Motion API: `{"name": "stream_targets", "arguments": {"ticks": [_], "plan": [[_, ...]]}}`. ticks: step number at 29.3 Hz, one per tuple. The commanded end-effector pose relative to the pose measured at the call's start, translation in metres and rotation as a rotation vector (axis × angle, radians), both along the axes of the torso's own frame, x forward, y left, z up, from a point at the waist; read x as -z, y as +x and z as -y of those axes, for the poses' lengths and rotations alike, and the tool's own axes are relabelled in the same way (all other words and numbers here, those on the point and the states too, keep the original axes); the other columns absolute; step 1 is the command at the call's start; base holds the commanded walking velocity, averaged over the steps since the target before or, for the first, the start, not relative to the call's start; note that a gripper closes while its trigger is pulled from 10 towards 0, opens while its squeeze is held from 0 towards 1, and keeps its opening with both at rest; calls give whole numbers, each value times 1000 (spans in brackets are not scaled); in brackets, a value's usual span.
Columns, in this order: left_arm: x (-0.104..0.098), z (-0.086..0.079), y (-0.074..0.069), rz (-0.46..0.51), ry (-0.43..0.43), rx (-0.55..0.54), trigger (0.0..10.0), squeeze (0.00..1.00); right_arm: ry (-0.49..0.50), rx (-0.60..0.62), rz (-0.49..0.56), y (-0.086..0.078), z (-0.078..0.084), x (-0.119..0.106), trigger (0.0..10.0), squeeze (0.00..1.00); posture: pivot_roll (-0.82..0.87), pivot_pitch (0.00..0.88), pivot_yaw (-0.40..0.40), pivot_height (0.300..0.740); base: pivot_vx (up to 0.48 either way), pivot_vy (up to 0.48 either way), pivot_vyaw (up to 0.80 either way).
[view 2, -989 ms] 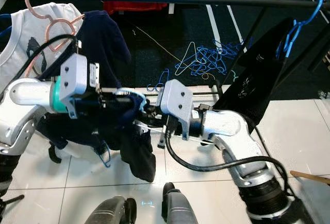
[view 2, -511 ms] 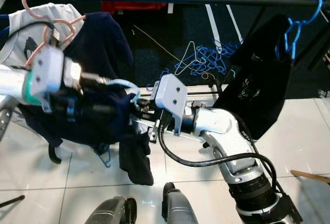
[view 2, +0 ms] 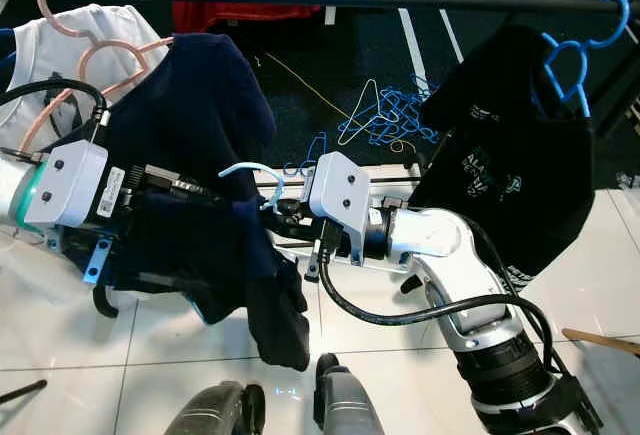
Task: Hang hanger
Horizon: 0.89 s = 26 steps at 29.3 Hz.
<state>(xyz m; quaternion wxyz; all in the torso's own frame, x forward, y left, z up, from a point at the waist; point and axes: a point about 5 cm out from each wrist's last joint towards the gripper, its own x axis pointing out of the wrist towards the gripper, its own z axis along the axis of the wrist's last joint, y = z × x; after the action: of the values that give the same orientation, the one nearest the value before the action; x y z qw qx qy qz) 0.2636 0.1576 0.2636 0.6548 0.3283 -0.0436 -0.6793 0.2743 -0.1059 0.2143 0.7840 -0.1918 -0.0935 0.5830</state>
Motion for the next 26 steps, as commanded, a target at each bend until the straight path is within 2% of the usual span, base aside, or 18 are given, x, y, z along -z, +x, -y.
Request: {"name": "stream_targets", "arguments": {"ticks": [1, 7, 11, 15, 17, 26], "plan": [[7, -2, -3, -11, 49, 18, 10000, 0, 3, -57, 23, -3, -7, -3, 10000, 0, -26, 138, 76, 740, 0, 0, 0], [14, -4, -4, -24, 82, 18, 10000, 0, -17, -97, 21, -4, -11, -3, 10000, 0, -25, 141, 75, 740, 0, 0, 0], [21, -1, -4, -37, 85, 22, 10000, 0, -63, -151, 10, -4, -15, 3, 10000, 0, -17, 153, 67, 740, 0, 0, 0], [23, 1, -4, -41, 80, 20, 10000, 0, -72, -159, 6, -4, -15, 4, 10000, 0, -14, 156, 66, 740, 0, 0, 0], [34, 5, -4, -76, 79, 19, 10000, 0, -84, -170, 2, -2, -16, 6, 10000, 0, -15, 157, 66, 740, 0, 0, 0], [48, 10, 2, -100, 84, 9, 10000, 0, -99, -179, 4, 0, -16, 6, 10000, 0, -25, 155, 69, 740, 0, 0, 0]]}}
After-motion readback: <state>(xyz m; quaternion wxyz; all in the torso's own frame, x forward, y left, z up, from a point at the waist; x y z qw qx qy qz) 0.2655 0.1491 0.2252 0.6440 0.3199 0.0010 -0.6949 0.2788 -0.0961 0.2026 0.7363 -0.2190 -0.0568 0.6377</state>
